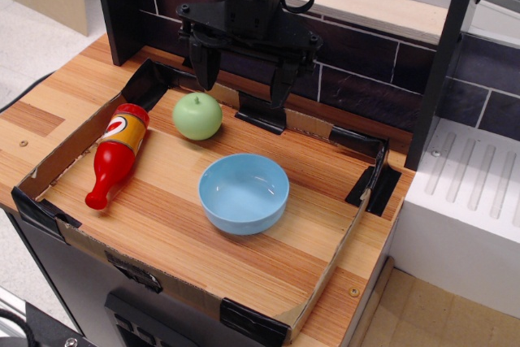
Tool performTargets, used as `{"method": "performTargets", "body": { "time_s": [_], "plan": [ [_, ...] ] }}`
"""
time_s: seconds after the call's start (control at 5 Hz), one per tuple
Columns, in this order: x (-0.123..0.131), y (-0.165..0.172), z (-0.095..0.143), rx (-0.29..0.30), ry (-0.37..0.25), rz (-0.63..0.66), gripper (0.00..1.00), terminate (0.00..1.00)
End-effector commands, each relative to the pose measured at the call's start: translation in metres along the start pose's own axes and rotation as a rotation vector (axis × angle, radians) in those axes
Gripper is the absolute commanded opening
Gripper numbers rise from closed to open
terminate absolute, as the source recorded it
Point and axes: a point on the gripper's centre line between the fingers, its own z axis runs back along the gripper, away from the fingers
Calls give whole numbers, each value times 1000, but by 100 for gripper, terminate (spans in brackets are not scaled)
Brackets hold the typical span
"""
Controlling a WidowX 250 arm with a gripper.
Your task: Upright hot sauce bottle
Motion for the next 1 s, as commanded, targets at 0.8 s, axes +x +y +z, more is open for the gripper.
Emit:
{"method": "performTargets", "body": {
  "time_s": [0.8],
  "plan": [
    [-49,95,-6,-31,-17,60,100,0]
  ]
}}
